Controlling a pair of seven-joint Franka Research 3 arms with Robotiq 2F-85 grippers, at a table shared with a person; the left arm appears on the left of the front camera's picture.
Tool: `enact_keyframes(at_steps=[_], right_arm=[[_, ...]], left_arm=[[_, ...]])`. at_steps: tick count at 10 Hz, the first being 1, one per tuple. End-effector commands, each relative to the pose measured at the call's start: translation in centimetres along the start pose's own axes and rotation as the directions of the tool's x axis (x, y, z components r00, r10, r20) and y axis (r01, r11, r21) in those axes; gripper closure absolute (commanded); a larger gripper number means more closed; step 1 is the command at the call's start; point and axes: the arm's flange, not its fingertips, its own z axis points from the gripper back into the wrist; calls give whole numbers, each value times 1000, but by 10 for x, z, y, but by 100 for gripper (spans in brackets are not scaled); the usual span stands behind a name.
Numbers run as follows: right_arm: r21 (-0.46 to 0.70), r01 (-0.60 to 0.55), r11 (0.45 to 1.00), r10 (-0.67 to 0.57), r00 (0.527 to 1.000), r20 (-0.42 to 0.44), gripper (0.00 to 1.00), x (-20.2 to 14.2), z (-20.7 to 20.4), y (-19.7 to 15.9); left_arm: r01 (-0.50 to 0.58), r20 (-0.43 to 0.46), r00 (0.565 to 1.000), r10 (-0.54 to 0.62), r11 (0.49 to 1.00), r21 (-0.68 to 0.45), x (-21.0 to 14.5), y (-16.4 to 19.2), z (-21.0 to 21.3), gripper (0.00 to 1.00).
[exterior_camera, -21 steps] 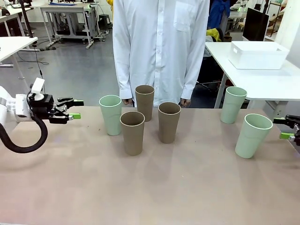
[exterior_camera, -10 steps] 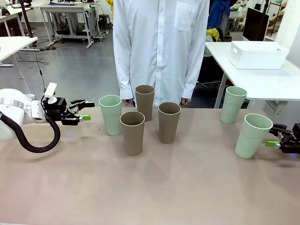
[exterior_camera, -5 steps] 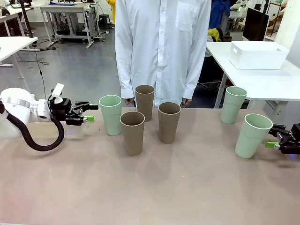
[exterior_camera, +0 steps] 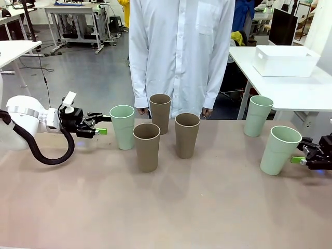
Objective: Stack the cups and store them in the basket.
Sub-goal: Pick up two Reusable plastic cups , one in each hand.
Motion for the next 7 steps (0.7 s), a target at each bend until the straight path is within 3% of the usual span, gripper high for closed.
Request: enact_keyframes(at_steps=[1, 7], right_arm=[[-16, 14, 1000, -14, 1000, -20, 0, 6, -7, 6], [-3, 21, 1000, -21, 1000, -18, 0, 3, -19, 9]], left_arm=[[-17, 2, 1000, 17, 998, -59, 5, 6, -8, 0], [-29, -1, 1000, 29, 991, -129, 4, 10, -40, 0]])
